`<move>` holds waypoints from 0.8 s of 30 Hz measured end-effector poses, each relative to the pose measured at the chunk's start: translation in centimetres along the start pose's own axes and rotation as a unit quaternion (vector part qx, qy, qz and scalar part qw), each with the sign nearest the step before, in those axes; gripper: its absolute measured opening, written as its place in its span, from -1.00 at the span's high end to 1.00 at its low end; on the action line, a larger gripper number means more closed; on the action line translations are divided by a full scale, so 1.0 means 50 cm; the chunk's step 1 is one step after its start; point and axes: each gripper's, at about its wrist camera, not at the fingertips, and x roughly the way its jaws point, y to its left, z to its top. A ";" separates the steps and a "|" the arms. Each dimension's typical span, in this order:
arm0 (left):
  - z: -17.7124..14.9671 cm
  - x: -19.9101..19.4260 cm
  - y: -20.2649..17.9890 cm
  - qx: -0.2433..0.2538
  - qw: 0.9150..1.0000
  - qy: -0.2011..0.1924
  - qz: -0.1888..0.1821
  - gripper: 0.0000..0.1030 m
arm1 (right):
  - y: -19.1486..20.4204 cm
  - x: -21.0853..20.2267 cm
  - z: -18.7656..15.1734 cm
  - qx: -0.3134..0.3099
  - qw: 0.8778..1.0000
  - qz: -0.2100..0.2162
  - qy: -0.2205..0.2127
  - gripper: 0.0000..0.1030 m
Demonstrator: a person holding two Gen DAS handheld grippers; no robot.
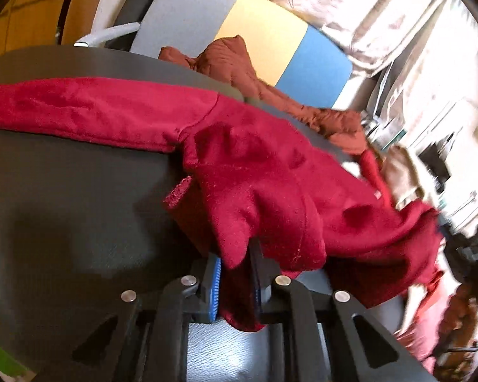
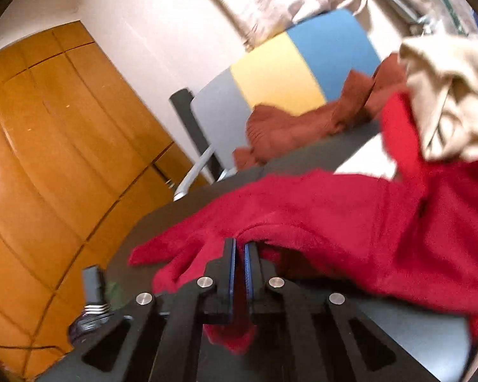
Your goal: Fold clothes
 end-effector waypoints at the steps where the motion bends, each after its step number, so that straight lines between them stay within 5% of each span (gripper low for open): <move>1: 0.006 -0.008 -0.002 -0.005 1.000 -0.004 -0.009 0.76 | -0.003 0.004 -0.001 0.000 1.000 -0.007 0.003 0.89; 5: 0.035 -0.058 -0.014 -0.023 0.997 -0.025 -0.073 0.79 | -0.020 0.005 -0.006 0.009 1.000 -0.030 0.005 0.89; 10: 0.092 -0.136 -0.018 -0.038 0.990 -0.057 -0.123 0.79 | -0.047 -0.066 0.013 0.042 0.998 -0.030 -0.043 0.90; 13: 0.144 -0.148 -0.006 -0.035 0.990 -0.087 -0.101 0.79 | -0.049 -0.094 0.053 0.033 0.996 -0.039 -0.078 0.90; 16: 0.175 -0.078 0.030 -0.062 0.995 -0.052 -0.062 0.79 | -0.080 -0.061 0.077 0.041 0.995 -0.057 -0.073 0.91; 18: 0.166 -0.040 0.042 -0.069 0.996 -0.027 -0.040 0.59 | -0.111 -0.005 0.067 0.044 0.995 -0.083 -0.035 0.89; 21: 0.128 0.006 0.058 -0.075 0.997 0.005 -0.018 0.47 | -0.144 0.036 0.030 0.055 0.992 -0.117 0.011 0.70; 24: 0.088 0.027 0.072 -0.076 0.997 0.018 -0.006 0.30 | -0.140 -0.010 -0.013 0.054 0.994 -0.098 0.007 -0.13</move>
